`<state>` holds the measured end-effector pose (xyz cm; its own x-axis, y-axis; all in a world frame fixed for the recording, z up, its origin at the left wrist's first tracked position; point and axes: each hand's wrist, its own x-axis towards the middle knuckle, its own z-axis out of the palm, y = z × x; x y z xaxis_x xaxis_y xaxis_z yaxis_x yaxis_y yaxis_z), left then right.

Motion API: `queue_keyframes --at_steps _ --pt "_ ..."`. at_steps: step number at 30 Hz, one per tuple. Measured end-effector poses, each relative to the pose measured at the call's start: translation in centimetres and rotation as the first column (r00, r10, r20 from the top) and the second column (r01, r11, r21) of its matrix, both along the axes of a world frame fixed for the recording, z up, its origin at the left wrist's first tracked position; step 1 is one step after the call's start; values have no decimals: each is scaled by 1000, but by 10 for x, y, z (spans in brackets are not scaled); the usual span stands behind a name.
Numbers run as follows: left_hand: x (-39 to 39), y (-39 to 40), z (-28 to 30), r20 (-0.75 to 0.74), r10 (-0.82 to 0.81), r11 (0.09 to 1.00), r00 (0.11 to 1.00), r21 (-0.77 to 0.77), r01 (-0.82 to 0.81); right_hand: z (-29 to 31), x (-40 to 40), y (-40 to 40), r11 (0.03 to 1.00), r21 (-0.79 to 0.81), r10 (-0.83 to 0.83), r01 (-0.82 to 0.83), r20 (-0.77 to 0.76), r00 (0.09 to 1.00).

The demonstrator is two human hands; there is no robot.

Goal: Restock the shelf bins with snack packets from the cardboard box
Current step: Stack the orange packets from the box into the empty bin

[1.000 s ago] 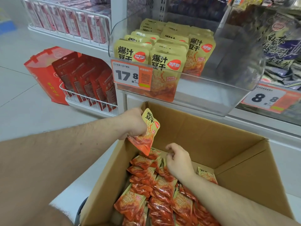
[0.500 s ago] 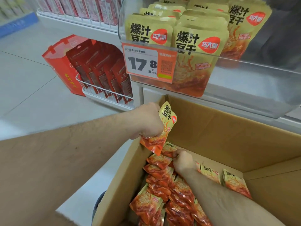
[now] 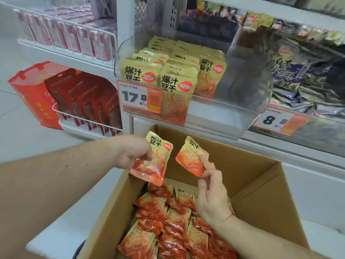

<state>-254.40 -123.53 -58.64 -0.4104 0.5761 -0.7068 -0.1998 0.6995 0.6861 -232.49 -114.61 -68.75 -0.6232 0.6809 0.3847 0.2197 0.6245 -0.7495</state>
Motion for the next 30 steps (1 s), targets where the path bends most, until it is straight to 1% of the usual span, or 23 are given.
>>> queue_keyframes --at_steps 1,3,5,7,9,13,14,15,16,17,18,19,20,21,22,23,25,27,30 --pt "4 -1 0 50 31 999 998 13 -32 10 4 -3 997 59 49 -47 -32 998" --pt "14 -2 4 150 38 998 988 38 -44 28 9 -9 971 197 149 -139 -39 988" --pt "24 0 9 247 1 996 969 82 -22 38 12 -13 921 328 226 -208 -17 974" --pt "36 1 19 290 -47 988 956 152 2 41 14 -14 891 381 263 -247 13 965" --pt "50 0 28 261 -80 972 962 234 17 45 15 -12 867 427 259 -257 55 964" --pt "63 -2 33 127 -77 939 989 342 29 65 19 -11 812 515 222 -276 166 961" --pt "63 -2 35 100 -92 931 991 363 49 71 21 -10 809 521 209 -271 174 962" --pt "64 -3 38 62 -108 922 992 378 77 78 22 -10 828 504 183 -245 170 968" --pt "63 -3 41 23 -123 915 992 390 104 86 23 -9 870 458 127 -184 152 980" --pt "63 -4 44 -7 -129 906 992 406 121 97 23 -10 921 380 45 -88 121 992" --pt "64 -3 46 -34 -133 895 991 426 135 109 21 -10 966 258 -38 10 104 994" --pt "64 -3 48 -51 -139 881 989 450 147 119 17 -8 994 86 -84 74 125 989" --pt "65 -3 49 -64 -144 870 987 467 158 129 13 -4 988 -113 -86 106 168 982" --pt "67 -2 52 -74 -151 860 986 482 168 137 9 2 953 -290 -35 93 197 980" --pt "69 -1 53 -85 -161 852 983 492 182 140 6 8 910 -410 28 57 198 980" --pt "71 1 54 -94 -174 843 980 500 198 142 3 14 879 -476 66 33 190 980" --pt "73 3 55 -110 -206 827 972 511 233 146 2 18 845 -534 115 -5 174 978" --pt "73 6 56 -154 -232 815 960 508 278 149 2 20 831 -556 129 -16 164 978" --pt "73 11 60 -272 -263 794 926 484 368 160 1 20 772 -635 110 -28 90 990"
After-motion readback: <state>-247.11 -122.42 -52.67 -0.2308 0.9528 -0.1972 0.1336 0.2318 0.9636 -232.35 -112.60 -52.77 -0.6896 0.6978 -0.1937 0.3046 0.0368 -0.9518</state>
